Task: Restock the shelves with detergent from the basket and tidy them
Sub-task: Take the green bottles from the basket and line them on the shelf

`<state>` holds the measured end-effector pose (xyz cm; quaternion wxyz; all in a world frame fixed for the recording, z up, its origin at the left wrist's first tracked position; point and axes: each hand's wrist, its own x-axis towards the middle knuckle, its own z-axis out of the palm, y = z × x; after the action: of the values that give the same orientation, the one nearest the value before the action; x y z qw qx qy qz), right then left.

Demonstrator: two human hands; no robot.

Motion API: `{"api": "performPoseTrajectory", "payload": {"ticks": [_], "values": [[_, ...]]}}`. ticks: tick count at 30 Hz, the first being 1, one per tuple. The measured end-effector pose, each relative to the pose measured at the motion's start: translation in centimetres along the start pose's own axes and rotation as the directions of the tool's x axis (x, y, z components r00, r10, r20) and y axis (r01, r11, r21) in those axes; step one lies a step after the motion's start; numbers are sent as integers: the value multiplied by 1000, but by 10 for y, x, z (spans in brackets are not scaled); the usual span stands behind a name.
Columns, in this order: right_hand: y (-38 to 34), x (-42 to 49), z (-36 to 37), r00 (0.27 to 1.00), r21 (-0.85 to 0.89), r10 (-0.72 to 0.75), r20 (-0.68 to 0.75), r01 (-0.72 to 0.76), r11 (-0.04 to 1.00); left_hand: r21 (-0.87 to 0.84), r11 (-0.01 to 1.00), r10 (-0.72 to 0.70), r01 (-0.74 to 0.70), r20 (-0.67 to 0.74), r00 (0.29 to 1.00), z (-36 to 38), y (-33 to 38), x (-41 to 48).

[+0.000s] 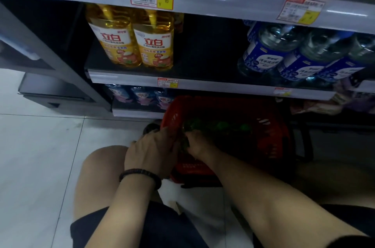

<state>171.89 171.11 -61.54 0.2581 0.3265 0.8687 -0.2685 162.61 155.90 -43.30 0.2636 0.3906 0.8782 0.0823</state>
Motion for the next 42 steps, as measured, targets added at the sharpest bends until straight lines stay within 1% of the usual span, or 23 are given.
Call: {"api": "performPoseTrajectory", "payload": {"ticks": [1,4,6,7,8,9,10,12,14,15,17,22,25,27,30,32,33,34,35,36,38,39,42], "values": [[0,3,6,1000,21,26,-14,-26,999,-6,1000,5,-5,10,1000,0,-1,1],[2,7,21,991,169,135,-13,-131,977,-6,1000,-4,4,30,1000,1,-6,3],[2,11,28,977,235,208,-46,-192,953,11,1000,0,0,34,999,1,-6,4],[0,13,28,967,297,245,-72,-214,931,18,1000,3,-3,37,999,1,-4,4],[0,19,31,961,298,260,-93,-222,928,28,1000,0,-1,44,999,1,-3,4],[1,24,32,967,307,236,-95,-197,931,33,999,-2,1,48,999,1,0,5],[-1,27,31,978,250,195,-77,-170,953,30,1000,-6,4,46,999,1,2,5],[-5,25,26,985,169,171,-32,-163,972,11,1000,-9,9,34,999,0,5,6],[-8,16,15,999,-18,48,9,-47,999,6,1000,-12,12,41,999,-1,7,7],[-9,10,6,1000,-58,-5,21,6,998,11,1000,-14,14,49,999,-1,8,7],[-6,-5,-11,998,-59,-60,32,62,996,35,999,-23,21,61,998,-1,7,7],[5,-45,-48,995,-15,-87,41,88,996,61,997,-43,38,81,996,-1,8,3],[9,-76,-79,987,-10,-155,40,155,988,98,995,-33,24,89,995,-5,13,0],[8,-100,-102,981,-34,-194,-3,194,980,106,994,-3,-9,118,993,-7,20,-5],[5,-139,-136,956,26,-266,-121,271,962,106,993,31,-47,155,987,-12,30,-18],[0,-167,-158,929,25,-323,-179,332,943,81,995,49,-63,163,985,-10,34,-21],[-3,-181,-170,910,5,-354,-214,364,932,45,997,61,-69,157,986,-7,36,-20],[-7,-195,-182,893,-8,-378,-245,388,921,-29,996,89,-85,167,982,-9,40,-23],[-11,-208,-193,877,-17,-395,-273,406,914,-150,981,151,-125,170,974,-11,45,-26],[-16,-222,-206,863,-30,-411,-295,421,907,-286,942,226,-177,151,962,-13,47,-29],[-25,-247,-230,845,-76,-442,-300,440,895,-424,867,321,-262,73,944,-17,50,-33],[-29,-259,-243,837,-103,-460,-297,451,887,-519,820,319,-240,67,945,-19,51,-36],[-39,-291,-280,788,-119,-512,-340,505,855,-703,666,311,-248,-40,950,-27,57,-45]]}}
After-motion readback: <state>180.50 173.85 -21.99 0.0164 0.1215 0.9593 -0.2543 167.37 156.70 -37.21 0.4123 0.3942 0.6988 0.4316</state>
